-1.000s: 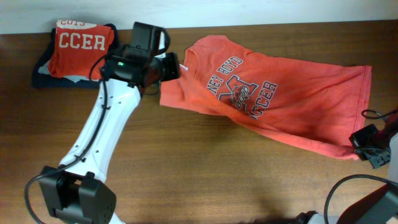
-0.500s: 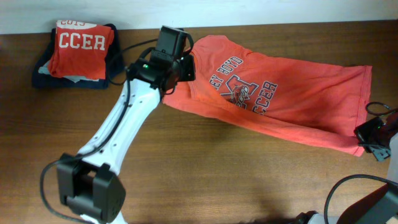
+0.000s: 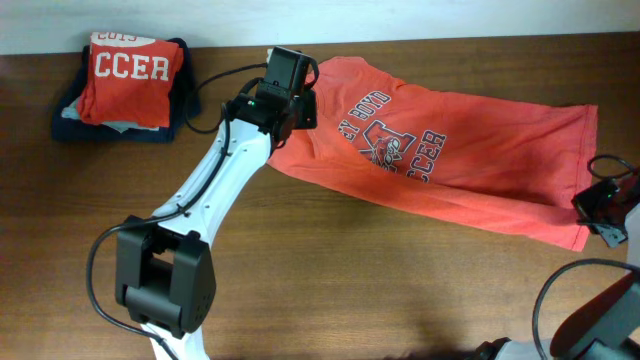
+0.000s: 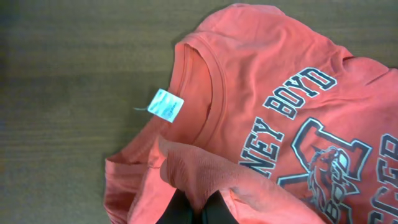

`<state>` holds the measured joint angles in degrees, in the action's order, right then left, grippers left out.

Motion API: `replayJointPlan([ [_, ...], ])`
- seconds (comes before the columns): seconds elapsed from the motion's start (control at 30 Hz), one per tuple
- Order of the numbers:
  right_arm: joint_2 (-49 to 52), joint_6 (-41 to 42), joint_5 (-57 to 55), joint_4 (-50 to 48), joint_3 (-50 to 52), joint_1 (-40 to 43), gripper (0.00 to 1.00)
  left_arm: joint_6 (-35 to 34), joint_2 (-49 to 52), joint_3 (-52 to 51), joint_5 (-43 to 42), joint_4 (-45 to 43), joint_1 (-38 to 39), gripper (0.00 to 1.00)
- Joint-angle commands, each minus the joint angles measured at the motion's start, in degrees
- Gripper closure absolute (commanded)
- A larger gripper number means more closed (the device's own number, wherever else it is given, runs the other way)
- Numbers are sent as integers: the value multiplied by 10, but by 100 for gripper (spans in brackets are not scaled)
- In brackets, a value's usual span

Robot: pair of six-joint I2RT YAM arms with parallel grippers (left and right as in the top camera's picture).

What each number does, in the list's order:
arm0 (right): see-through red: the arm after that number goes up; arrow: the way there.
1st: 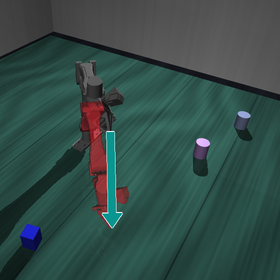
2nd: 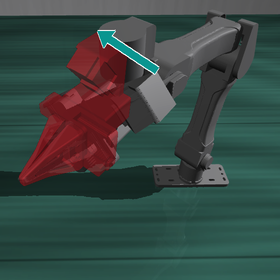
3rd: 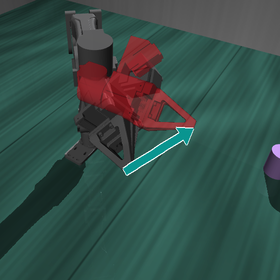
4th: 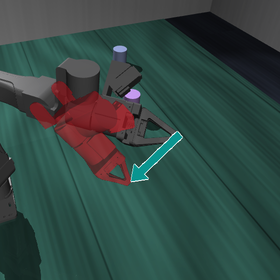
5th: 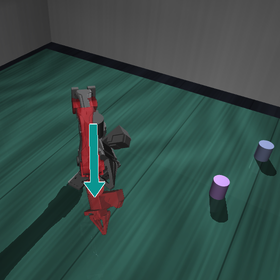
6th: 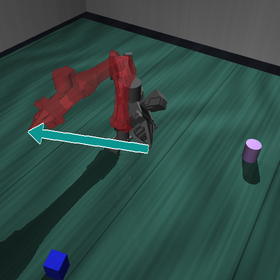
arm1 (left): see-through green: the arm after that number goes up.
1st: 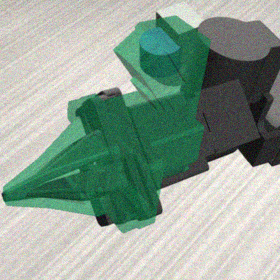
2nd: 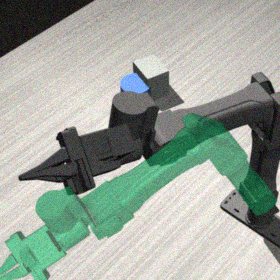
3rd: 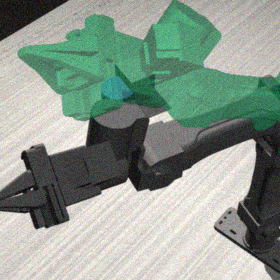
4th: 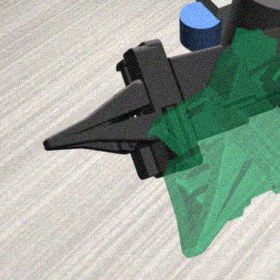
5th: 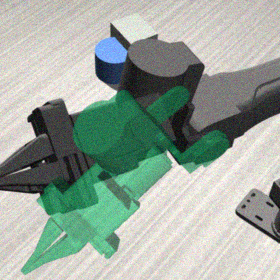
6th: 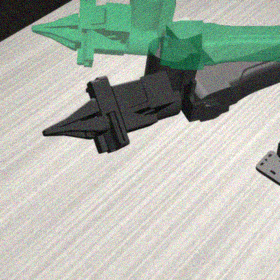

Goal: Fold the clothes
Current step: 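Lift the left sleeve and fold it rightward over the shirt body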

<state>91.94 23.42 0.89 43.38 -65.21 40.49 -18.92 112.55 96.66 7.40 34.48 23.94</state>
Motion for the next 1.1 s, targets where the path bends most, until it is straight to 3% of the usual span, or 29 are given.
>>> replayJointPlan([
  [0.0,13,-7,-16,-20,-13,-3,96,26,4,10,17,-9,-2,99],
  [0.7,78,-18,-16,-85,-12,-4,96,25,49,9,30,-21,-2,99],
  [0.93,90,-20,-15,-125,-12,-4,94,25,86,9,29,-70,-2,99],
  [1.0,91,-20,-15,-131,-12,-5,83,25,93,9,29,-83,-2,96],
  [1.07,91,-20,-16,-137,-12,-6,62,25,98,9,29,-93,-2,86],
])
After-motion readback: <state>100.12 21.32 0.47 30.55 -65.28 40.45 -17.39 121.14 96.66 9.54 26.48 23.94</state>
